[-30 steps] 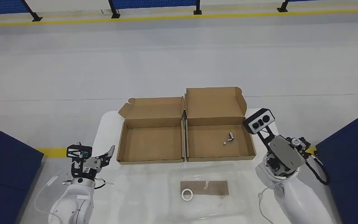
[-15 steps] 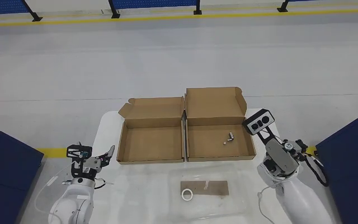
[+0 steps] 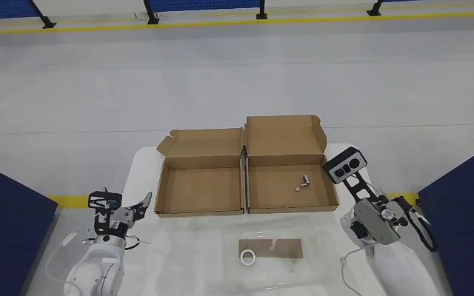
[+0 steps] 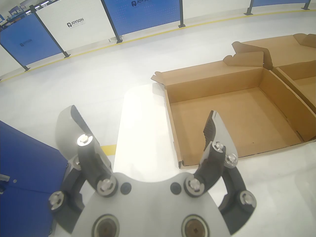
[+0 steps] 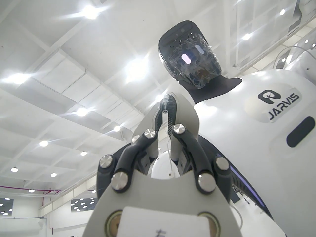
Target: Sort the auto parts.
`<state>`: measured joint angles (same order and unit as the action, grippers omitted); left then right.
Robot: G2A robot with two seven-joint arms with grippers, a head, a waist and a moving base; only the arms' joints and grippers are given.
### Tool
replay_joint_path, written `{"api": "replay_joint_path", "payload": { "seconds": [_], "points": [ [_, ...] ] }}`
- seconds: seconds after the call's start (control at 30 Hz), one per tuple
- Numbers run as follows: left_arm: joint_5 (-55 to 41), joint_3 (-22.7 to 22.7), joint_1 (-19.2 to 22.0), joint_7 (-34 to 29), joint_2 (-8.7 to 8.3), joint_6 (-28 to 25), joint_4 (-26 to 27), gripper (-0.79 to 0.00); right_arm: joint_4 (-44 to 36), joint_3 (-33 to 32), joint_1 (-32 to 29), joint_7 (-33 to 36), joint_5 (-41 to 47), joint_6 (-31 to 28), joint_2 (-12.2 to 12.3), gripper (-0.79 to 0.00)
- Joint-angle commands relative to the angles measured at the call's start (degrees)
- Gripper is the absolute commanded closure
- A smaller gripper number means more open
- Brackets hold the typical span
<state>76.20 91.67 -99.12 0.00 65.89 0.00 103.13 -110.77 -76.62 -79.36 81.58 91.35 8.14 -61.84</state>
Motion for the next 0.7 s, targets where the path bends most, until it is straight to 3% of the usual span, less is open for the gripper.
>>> {"api": "replay_joint_path", "payload": {
  "seconds": [0.0,0.2,0.33,0.67],
  "points": [
    [0.0,0.0,0.0,0.0,0.0,0.0,0.0,-0.785,0.0,0.0,0.0,0.0,0.0,0.0,0.0,0.0],
    [0.0,0.0,0.0,0.0,0.0,0.0,0.0,-0.785,0.0,0.0,0.0,0.0,0.0,0.0,0.0,0.0],
    [0.0,0.0,0.0,0.0,0.0,0.0,0.0,-0.785,0.8,-3.2,-1.3,-1.7,-5.1,0.3,0.4,0.0],
    [0.0,0.0,0.0,0.0,0.0,0.0,0.0,-0.785,7.8,-16.7,-8.1,1.5,-32.4,-2.0,2.9,0.0]
  ]
}}
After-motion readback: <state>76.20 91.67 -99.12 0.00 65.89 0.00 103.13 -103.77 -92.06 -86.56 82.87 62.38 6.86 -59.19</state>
